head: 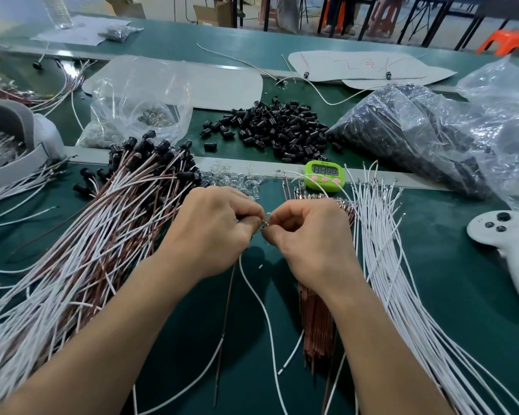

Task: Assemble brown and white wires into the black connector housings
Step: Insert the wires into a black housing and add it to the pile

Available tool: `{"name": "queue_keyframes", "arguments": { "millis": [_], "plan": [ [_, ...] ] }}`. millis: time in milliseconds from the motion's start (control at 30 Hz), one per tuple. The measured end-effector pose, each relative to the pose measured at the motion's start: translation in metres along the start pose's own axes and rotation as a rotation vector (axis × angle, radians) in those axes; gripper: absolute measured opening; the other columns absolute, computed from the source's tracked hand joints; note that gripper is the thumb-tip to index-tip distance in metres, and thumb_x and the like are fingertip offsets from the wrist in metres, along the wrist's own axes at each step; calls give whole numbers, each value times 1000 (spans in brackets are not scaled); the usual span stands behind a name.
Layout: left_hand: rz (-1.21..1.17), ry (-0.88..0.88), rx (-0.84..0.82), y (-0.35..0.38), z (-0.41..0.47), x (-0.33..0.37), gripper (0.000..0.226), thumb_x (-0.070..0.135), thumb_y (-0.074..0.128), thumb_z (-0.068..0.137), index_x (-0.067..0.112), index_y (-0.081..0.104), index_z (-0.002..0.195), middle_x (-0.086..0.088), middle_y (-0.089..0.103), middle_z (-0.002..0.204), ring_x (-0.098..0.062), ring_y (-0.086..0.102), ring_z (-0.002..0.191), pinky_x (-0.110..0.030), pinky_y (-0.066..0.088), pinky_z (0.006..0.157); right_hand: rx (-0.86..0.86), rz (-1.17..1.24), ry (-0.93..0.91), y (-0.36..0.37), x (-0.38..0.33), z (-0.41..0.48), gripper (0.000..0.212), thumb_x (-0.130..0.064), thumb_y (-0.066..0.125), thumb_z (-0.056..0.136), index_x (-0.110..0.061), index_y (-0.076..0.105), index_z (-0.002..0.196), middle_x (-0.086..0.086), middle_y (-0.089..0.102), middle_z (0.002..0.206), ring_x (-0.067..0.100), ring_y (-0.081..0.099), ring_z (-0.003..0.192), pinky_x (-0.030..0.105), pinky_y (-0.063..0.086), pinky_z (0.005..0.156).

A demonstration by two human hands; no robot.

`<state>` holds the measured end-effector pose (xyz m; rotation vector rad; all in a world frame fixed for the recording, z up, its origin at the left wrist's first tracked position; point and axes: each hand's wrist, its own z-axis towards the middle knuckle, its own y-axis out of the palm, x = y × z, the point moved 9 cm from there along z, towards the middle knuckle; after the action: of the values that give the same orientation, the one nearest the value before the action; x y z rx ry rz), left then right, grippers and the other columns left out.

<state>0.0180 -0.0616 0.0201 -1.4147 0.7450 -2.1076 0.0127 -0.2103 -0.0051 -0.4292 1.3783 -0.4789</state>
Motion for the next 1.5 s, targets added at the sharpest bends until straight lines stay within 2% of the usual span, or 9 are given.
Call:
{"name": "queue_keyframes", "arguments": {
  "millis": [233, 400, 633, 800, 900, 1100, 1233, 1367, 1500],
  "plan": [
    [-24, -63, -192, 2, 1, 0, 37, 29, 64, 69, 58, 66, 91, 15, 77, 78, -3, 71, 76, -32, 56, 71, -12, 51, -47, -6, -6, 0, 23, -12, 94, 64, -25, 78, 74, -10, 73, 66, 8, 70, 61, 31, 60, 61],
    [-77, -120, -259, 5, 0, -4, 28, 30, 65, 67, 54, 70, 81, 15, 77, 77, -1, 71, 76, -31, 58, 75, -31, 49, -163, -6, -18, -2, 26, -8, 93, 65, -24, 77, 78, -10, 72, 69, 7, 69, 64, 21, 55, 60],
    [-145, -174, -271, 2, 1, -12, 32, 6, 77, 76, 36, 79, 67, 12, 72, 60, -3, 62, 56, -23, 49, 56, -29, 97, -197, -8, -21, -3, 29, -5, 93, 64, -24, 79, 82, -9, 74, 72, 9, 70, 68, 18, 54, 63],
    [-316, -260, -307, 6, -4, -16, 15, 11, 74, 74, 21, 82, 68, -5, 74, 65, -16, 59, 64, -49, 54, 70, -23, 109, -233, -10, -25, -5, 33, -2, 89, 68, -30, 81, 83, -10, 74, 74, 11, 70, 71, 21, 57, 66],
    [-359, -283, -319, 9, -5, -19, 20, 5, 74, 77, 20, 82, 67, -6, 74, 65, -14, 59, 64, -43, 51, 70, -41, 119, -239, -9, -26, -6, 30, -2, 88, 69, -29, 81, 80, -8, 74, 72, 11, 70, 67, 24, 58, 64],
    [-492, -365, -320, 17, -7, -27, 19, -2, 78, 79, 15, 83, 85, -10, 77, 73, -10, 71, 67, -15, 54, 72, -137, 141, -225, -4, -24, -4, 28, 6, 84, 72, -21, 77, 76, -6, 73, 69, 3, 65, 61, 14, 49, 60],
    [-560, -339, -368, 20, -8, -25, 8, 10, 80, 84, 15, 84, 89, -8, 80, 84, -11, 74, 82, -17, 54, 79, -133, 146, -225, -7, -23, -3, 27, 4, 84, 73, -21, 77, 76, -6, 74, 70, 8, 70, 63, 17, 53, 61],
    [-527, -338, -486, 23, -13, -26, 20, 25, 87, 78, 21, 83, 97, -8, 80, 93, -22, 75, 96, -38, 56, 95, -115, 162, -205, -11, -17, 0, 23, 1, 84, 73, -21, 77, 75, -6, 72, 68, 9, 67, 61, 13, 47, 58],
    [-532, -409, -676, 34, -24, -26, 41, 27, 87, 78, 19, 74, 116, -12, 79, 103, -29, 75, 98, -25, 57, 72, -68, 219, -178, -21, -9, 4, 22, 0, 86, 72, -20, 78, 76, -6, 74, 69, 7, 68, 61, 17, 52, 60]
  ]
}}
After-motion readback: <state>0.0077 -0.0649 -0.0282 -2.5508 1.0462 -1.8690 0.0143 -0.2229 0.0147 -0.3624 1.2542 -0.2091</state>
